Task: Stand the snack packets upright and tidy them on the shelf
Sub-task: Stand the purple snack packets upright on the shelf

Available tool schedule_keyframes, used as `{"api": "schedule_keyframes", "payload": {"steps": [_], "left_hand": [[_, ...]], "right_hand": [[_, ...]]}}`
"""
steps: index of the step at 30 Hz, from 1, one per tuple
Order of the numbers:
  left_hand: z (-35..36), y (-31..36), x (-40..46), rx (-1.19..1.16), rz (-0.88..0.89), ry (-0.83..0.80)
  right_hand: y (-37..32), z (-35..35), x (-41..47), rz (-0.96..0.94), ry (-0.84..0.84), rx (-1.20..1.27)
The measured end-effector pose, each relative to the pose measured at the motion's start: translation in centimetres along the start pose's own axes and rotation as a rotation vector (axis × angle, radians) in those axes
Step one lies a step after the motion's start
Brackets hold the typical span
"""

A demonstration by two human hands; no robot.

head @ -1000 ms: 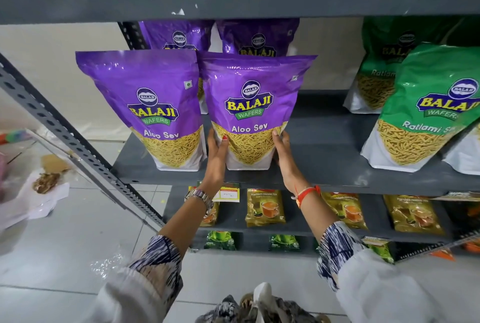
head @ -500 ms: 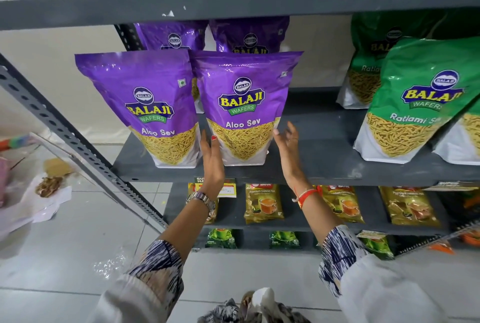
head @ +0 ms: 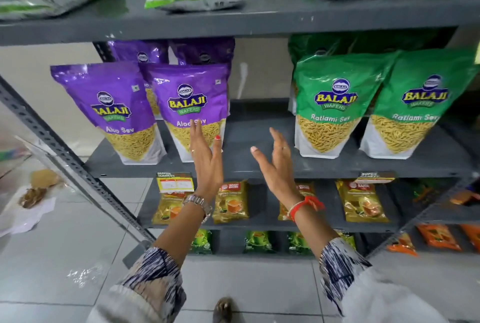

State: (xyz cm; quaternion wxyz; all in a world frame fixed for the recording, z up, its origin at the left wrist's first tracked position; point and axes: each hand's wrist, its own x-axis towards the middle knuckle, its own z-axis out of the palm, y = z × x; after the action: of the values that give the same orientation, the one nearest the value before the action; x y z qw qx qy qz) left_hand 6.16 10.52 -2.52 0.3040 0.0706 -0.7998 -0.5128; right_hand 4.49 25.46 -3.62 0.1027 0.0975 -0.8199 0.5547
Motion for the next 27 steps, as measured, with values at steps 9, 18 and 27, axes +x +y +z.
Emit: {"api": "schedule_keyframes", "payload": {"steps": [9,18,27], "left_hand": [[-7.9,-5.4,2.4,-0.133,-0.113,0.248],[-17.1,-13.1,11.2,-0.432,-0.399,0.332],[-17.3,-15.2,12.5,-0.423,-0.534,0.239]], "right_hand": [[-3.5,11.4,-0.9,0.249,-0.296,0.353],[-7.5,24.7,2.3,0.304,-0.405,0.32],[-7.7,28.3,3.8,0.346,-0.334,0.404]]}}
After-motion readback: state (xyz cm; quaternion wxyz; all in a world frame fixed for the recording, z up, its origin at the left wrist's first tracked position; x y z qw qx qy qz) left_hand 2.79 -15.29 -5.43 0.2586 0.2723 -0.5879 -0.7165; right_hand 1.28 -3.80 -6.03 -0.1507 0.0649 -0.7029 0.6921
